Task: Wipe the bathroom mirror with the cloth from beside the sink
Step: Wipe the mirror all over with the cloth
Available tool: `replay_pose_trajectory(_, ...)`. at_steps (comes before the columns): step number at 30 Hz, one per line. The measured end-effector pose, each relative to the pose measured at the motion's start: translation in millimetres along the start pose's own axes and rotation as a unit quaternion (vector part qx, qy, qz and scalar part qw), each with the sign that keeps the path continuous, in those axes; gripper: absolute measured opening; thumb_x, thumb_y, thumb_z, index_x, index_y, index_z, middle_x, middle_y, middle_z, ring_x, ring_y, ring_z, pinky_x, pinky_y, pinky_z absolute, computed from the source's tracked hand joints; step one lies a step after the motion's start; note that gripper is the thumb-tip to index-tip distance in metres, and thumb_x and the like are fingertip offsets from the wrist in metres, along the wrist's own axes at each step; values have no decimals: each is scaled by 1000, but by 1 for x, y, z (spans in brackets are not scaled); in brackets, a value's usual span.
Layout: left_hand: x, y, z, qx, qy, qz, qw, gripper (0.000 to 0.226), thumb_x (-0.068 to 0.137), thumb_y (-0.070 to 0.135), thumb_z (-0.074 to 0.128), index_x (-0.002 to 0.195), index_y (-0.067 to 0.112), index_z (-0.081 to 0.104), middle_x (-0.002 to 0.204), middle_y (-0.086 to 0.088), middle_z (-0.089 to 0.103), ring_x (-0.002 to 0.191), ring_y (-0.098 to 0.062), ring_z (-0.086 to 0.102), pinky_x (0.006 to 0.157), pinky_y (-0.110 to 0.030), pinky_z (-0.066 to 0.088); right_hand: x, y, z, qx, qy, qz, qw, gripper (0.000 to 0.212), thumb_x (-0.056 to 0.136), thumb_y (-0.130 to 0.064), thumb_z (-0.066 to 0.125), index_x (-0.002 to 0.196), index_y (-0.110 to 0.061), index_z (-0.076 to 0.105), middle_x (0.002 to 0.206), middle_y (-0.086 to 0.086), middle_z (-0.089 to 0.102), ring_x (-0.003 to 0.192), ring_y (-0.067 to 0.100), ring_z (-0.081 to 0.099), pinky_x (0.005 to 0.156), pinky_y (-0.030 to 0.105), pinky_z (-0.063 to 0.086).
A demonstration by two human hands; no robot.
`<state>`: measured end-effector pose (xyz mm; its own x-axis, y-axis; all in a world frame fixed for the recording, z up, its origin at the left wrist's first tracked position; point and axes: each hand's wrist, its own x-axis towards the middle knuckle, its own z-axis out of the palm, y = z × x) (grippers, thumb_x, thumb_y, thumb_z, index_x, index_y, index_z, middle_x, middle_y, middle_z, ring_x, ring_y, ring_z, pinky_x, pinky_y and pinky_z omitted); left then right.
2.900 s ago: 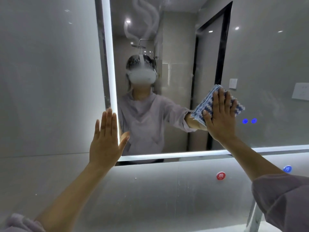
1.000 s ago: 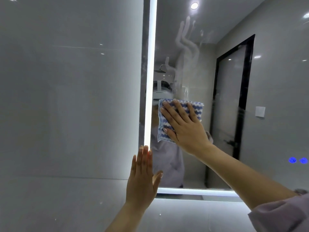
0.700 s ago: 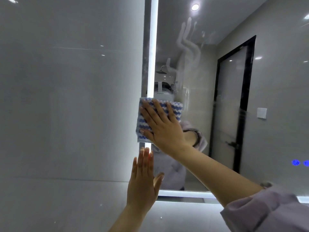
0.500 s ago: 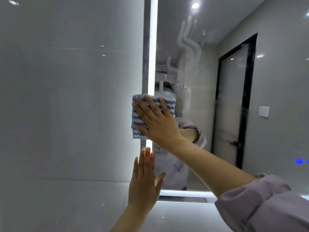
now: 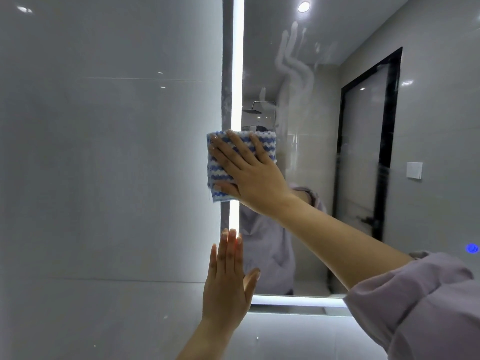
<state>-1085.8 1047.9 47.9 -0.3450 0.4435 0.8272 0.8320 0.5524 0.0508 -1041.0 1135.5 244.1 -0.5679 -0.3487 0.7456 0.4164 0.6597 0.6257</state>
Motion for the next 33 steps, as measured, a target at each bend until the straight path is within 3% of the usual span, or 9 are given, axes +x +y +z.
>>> replay_pose_trajectory(3, -1, 0, 1, 0, 3, 0, 1000, 75, 92, 60, 24, 147, 9, 17, 154, -10, 22, 145, -25, 10, 116, -40, 7, -19, -7, 6, -2, -1, -8, 1000, 70, 97, -58, 25, 152, -16, 16, 160, 1, 16, 148, 23, 9, 119, 46, 0)
replay_pose_trajectory(8, 1, 1, -2, 5, -5, -4, 1000, 75, 89, 60, 26, 144, 9, 25, 150, -12, 34, 137, -31, 33, 114, -42, 0, -33, -12, 8, -3, -17, -14, 1000, 71, 96, -59, 25, 152, -17, 17, 160, 1, 17, 147, 23, 12, 120, 46, 4)
replay_pose_trajectory(13, 2, 0, -2, 1, -14, -7, 1000, 74, 92, 61, 22, 144, 9, 24, 151, -10, 29, 138, -30, 29, 114, -43, 1, -28, -8, 9, -7, -20, -17, 1000, 71, 96, -60, 24, 152, -18, 14, 160, 0, 17, 147, 22, 13, 120, 46, 7)
replay_pose_trajectory(19, 2, -1, 1, -4, -19, -7, 1000, 77, 90, 61, 28, 147, 9, 23, 154, -11, 25, 144, -24, 5, 116, -39, 2, -2, 4, 0, -11, 15, 14, 1000, 64, 98, -54, 24, 151, -18, 24, 158, -1, 24, 146, 23, 20, 118, 47, 7)
replay_pose_trajectory(27, 1, 0, 0, 2, -16, -7, 1000, 77, 90, 60, 30, 145, 7, 32, 154, -11, 27, 144, -25, 7, 116, -39, 4, 11, 8, -4, 8, -3, 43, 999, 67, 99, -57, 23, 153, -17, 19, 160, -1, 15, 148, 23, 10, 120, 48, 5)
replay_pose_trajectory(33, 1, 2, -3, 3, -8, -3, 1000, 75, 91, 60, 24, 145, 9, 23, 152, -12, 29, 138, -32, 31, 113, -46, 5, -9, -5, 1, -1, -38, 21, 999, 72, 97, -59, 19, 154, -16, 11, 161, 1, 7, 148, 24, 2, 119, 48, -5)
